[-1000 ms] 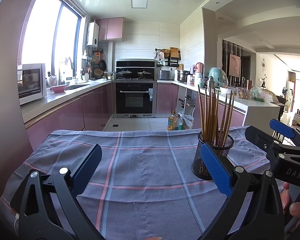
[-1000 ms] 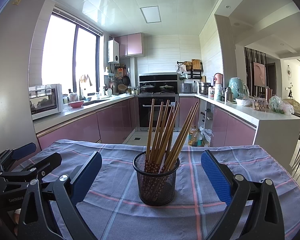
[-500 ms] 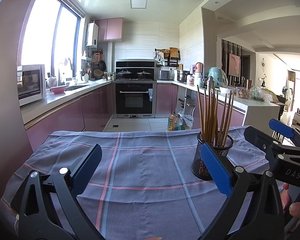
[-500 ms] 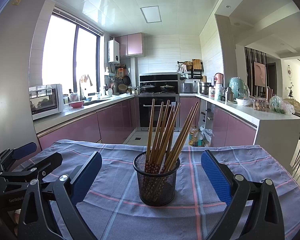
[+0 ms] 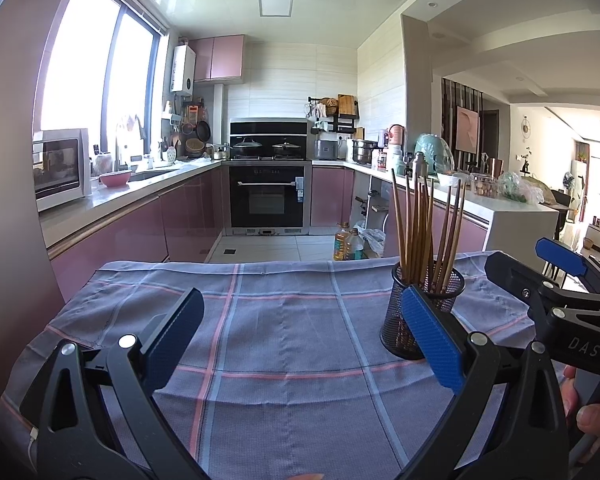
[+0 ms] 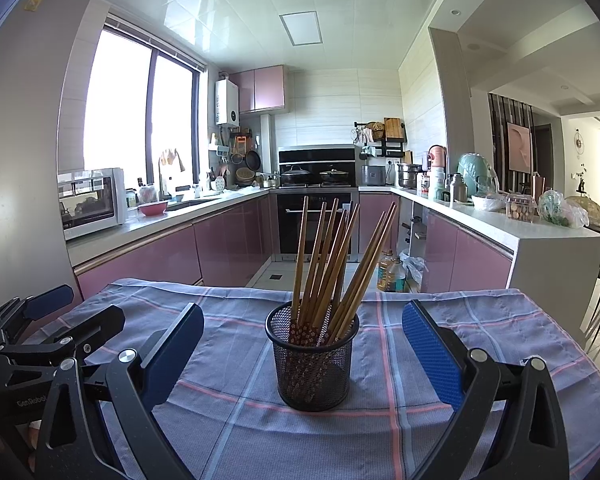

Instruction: Organize utensils

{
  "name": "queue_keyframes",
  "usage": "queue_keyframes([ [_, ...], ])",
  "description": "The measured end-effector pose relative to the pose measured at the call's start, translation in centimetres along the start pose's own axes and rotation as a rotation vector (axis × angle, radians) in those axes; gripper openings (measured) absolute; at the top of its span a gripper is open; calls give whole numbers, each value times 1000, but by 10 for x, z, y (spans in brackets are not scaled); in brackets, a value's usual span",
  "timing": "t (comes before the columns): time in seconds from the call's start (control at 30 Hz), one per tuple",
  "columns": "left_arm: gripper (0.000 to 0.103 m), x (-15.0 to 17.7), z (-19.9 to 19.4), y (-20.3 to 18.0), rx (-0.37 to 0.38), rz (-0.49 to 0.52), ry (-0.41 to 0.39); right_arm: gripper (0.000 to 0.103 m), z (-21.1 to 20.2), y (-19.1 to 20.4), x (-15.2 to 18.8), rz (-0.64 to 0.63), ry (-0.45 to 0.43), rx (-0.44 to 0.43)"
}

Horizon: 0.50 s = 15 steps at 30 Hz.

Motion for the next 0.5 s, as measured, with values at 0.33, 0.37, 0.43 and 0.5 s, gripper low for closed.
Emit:
queue_keyframes([
  [0.33, 97, -1, -1, -1, 0, 5, -4, 96, 1, 0, 1, 0, 4, -1],
  [0.37, 97, -1, -1, -1, -2, 7, -8, 96, 1, 0, 1, -1, 4, -1],
  [0.43, 97, -3, -3, -1, -3, 13, -16, 96, 1, 1, 1, 1, 6, -4],
  [0.5, 97, -3, -2, -1, -4, 14, -12, 96, 1, 0, 1, 1, 5, -4],
])
Point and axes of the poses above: each gripper's, at about its wrist camera, not at the fingertips, and z roughly the way its jaws point, y to its left, x to its underside, the point moved 10 cm from there along z, roughly the way its jaws point, and after that the axes turned 10 degrees about -z, right-handed, at the moved point
